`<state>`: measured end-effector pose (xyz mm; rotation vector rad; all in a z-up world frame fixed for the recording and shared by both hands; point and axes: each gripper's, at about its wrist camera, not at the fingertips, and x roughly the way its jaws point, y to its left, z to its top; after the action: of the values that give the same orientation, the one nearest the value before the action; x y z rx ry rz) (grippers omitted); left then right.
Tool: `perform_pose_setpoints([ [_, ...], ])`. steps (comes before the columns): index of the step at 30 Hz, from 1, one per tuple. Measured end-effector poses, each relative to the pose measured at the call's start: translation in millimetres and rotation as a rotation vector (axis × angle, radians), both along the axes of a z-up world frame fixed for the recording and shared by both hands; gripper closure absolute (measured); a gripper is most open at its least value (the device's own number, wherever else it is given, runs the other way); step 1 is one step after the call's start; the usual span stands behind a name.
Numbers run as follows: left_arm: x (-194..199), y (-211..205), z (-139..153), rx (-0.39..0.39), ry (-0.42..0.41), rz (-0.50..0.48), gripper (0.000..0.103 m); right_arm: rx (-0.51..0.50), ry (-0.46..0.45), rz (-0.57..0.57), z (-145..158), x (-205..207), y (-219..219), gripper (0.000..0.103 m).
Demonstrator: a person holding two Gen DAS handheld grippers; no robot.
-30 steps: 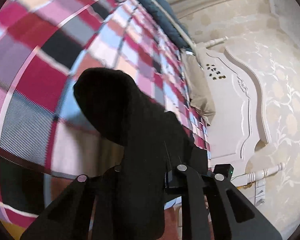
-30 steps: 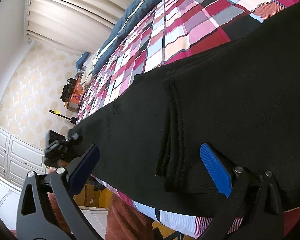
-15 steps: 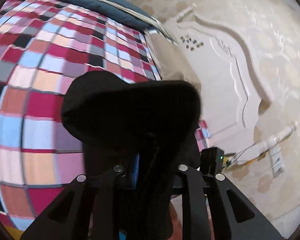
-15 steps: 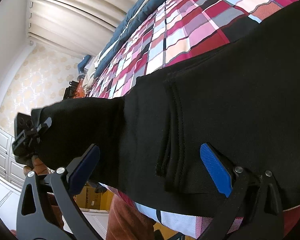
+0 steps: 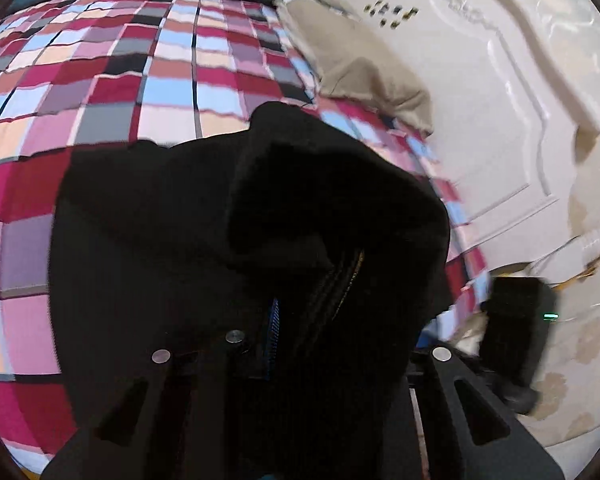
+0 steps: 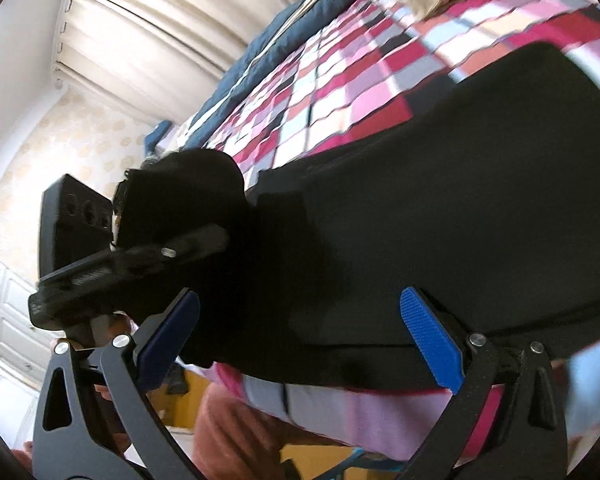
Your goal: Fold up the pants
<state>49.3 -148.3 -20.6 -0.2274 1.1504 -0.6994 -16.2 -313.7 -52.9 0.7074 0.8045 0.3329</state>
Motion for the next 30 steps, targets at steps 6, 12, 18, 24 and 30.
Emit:
perform_pose_setpoints([
  [6,-6,-34,-14,0.091,-0.042,0.018,0.059,0.015,0.006,-0.042,-2,-15,-20,0.002],
  [12,-32,-46,2,0.063,-0.113,-0.012,0.042,0.097,0.002,-0.05,0,-20,-35,0.002],
  [18,-60,10,34,-0.02,-0.235,0.112,0.023,0.193,-0.027,0.013,10,-10,-35,0.002],
  [24,-56,85,16,0.077,-0.247,0.288,0.022,0.195,0.056,0.046,-5,28,-23,0.003],
  [30,-48,147,-25,-0.002,-0.095,0.444,0.022,0.14,0.109,0.083,-11,44,4,0.004],
])
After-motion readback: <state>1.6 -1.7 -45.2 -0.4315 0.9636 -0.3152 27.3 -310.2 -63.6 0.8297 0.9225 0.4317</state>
